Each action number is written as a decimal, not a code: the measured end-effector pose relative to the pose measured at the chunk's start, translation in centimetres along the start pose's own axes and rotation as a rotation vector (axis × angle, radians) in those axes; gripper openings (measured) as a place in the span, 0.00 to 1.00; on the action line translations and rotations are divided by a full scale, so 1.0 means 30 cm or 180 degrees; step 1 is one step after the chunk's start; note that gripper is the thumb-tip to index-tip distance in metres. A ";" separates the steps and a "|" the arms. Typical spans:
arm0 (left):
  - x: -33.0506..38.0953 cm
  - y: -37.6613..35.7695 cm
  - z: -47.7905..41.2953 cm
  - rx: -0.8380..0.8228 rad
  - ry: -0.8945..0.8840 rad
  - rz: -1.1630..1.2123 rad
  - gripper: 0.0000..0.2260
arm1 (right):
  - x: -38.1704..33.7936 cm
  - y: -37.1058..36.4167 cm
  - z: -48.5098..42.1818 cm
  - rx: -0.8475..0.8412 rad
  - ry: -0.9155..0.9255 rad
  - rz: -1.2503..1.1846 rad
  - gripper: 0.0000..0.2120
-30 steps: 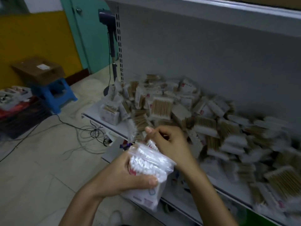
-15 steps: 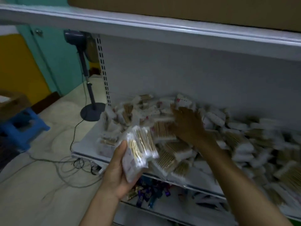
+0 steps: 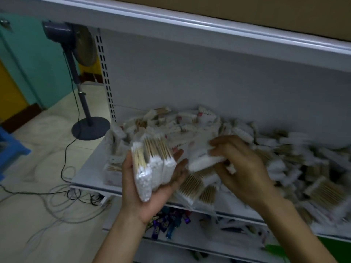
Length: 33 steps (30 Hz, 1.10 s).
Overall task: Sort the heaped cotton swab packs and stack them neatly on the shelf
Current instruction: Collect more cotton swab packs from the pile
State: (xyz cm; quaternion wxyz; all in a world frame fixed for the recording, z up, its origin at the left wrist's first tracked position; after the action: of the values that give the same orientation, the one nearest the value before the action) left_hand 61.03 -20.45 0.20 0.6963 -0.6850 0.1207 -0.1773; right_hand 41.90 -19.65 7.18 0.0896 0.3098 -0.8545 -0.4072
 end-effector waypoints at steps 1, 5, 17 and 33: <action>-0.026 -0.001 0.010 -0.0073 -0.0013 -0.0161 0.44 | -0.022 0.003 0.019 -0.0059 0.0213 0.0132 0.08; -0.137 0.029 0.057 -0.0033 -0.0088 -0.0490 0.37 | -0.067 0.008 0.108 -0.0396 0.0633 0.0307 0.07; -0.228 0.229 0.371 0.1195 -0.0658 -0.0218 0.23 | -0.285 -0.065 0.207 -0.0909 0.0575 -0.1158 0.38; 0.302 0.259 0.409 0.0698 -0.1397 -0.0704 0.43 | -0.428 -0.465 -0.057 -0.0102 -0.0648 -0.0990 0.11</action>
State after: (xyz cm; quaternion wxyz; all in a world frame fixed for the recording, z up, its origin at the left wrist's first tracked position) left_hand 74.94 -13.03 -6.48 0.7522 -0.6365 -0.1286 -0.1115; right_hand 59.12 -19.65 -0.91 -0.0564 0.3939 -0.7944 -0.4589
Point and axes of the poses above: each hand's wrist, its own z-axis away from the middle knuckle, its own y-axis out of the back of the hand, x = y × z, the point moved 2 cm from there along -z, towards the middle knuckle, and after that the axes turned 8 degrees about z, right-handed, at the moved point
